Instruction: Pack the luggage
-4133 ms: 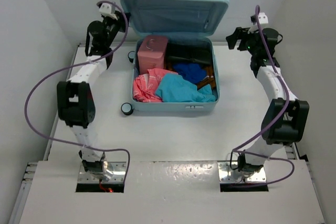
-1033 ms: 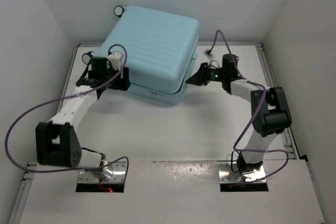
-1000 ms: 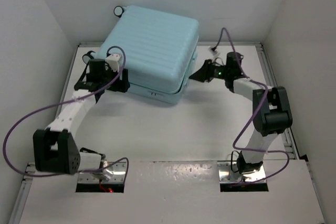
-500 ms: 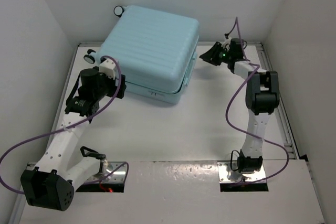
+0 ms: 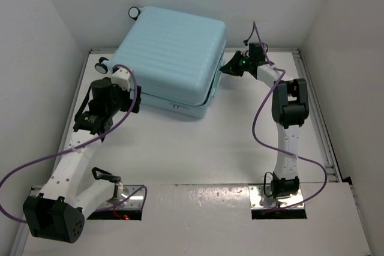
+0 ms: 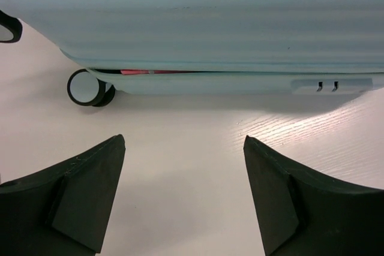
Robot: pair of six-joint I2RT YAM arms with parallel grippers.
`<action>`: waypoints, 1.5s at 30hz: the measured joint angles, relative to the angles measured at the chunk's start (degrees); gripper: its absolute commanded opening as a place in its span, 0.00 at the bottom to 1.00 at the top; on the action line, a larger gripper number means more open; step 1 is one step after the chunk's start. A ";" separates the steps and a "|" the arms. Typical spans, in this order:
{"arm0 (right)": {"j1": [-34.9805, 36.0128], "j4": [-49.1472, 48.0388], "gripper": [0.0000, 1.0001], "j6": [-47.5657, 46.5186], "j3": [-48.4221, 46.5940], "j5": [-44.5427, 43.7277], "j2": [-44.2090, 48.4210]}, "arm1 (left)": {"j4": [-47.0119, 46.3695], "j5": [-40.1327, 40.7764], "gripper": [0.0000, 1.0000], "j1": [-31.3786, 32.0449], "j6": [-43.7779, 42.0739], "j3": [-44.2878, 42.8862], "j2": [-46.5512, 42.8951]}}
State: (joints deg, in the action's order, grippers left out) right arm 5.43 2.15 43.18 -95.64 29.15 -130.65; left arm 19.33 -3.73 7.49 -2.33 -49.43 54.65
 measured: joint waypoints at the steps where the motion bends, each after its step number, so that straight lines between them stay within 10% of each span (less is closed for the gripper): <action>1: -0.07 0.74 0.00 -0.24 -0.61 -0.48 -0.04 | 0.20 0.33 0.86 0.00 0.00 0.00 0.00; 18: 7.52 -10.73 0.00 -6.27 40.04 -7.96 30.62 | 8.22 8.74 0.92 -16.61 14.60 -1.22 1.77; 21: 13.09 -4.09 0.37 -10.88 47.60 -4.35 39.50 | 8.81 7.89 0.92 -18.78 16.20 -1.79 3.26; 24: 15.76 0.70 0.52 -14.62 53.64 1.14 49.00 | 9.05 5.09 0.92 -21.77 17.81 -2.25 6.69; 30: 0.76 -5.27 0.26 -20.17 55.19 2.69 67.17 | 8.83 -0.13 0.90 -24.87 22.21 -2.25 13.64; 36: -11.54 -17.49 0.13 -18.16 33.64 -7.32 41.33 | 4.37 -5.86 0.87 -25.05 26.69 -2.08 19.23; 45: -16.04 -25.64 0.40 -6.43 4.09 -2.34 -2.16 | -0.92 -6.58 0.87 -24.04 30.82 0.28 21.57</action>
State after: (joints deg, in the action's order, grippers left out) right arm -10.61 -23.49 36.75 -91.55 26.81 -132.81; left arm 18.41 -10.31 -16.56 28.49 -49.15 76.23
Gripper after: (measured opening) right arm 0.357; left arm 0.870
